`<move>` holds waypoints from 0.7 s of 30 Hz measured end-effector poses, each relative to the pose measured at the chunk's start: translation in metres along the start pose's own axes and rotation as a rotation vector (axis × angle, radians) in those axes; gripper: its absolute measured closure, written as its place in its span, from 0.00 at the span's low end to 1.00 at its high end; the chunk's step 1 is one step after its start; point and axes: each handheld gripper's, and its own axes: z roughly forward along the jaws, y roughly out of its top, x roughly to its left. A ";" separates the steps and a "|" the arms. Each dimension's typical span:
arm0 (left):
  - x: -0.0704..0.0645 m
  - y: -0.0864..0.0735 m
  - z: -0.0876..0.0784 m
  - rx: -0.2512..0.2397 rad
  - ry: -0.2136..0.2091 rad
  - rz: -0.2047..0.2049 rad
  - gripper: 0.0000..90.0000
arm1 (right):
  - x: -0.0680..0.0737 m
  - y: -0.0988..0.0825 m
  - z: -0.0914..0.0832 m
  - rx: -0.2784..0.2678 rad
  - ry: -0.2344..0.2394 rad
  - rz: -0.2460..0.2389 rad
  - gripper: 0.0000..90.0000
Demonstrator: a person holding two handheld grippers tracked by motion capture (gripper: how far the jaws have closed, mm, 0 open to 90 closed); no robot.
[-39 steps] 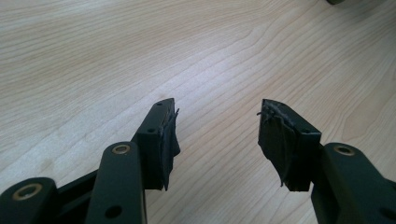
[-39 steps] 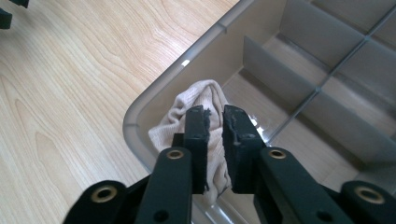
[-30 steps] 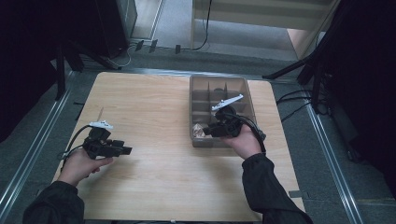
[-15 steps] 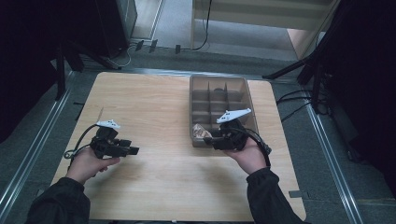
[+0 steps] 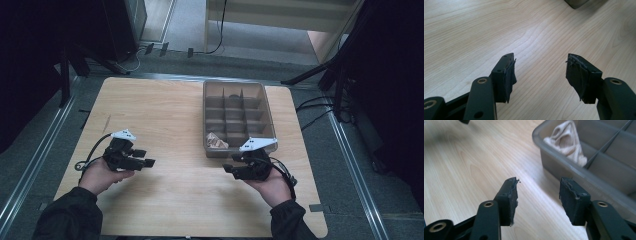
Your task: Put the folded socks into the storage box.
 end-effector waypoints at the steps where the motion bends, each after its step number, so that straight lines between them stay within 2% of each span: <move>1: -0.001 0.000 0.000 0.000 -0.001 0.004 0.44 | 0.002 -0.004 0.001 0.004 -0.008 -0.012 0.52; 7: -0.007 0.001 0.002 0.001 -0.004 0.031 0.43 | 0.003 -0.015 0.005 0.028 -0.041 -0.025 0.46; 11: -0.006 0.001 0.005 0.013 0.009 0.040 0.43 | 0.001 -0.018 0.009 0.011 -0.057 -0.029 0.46; 15: -0.003 0.000 0.008 0.037 0.007 0.039 0.43 | -0.002 -0.017 0.010 -0.019 -0.047 -0.019 0.46; 21: -0.005 -0.001 0.010 0.053 0.005 0.057 0.43 | -0.006 -0.018 0.013 0.005 -0.032 -0.002 0.45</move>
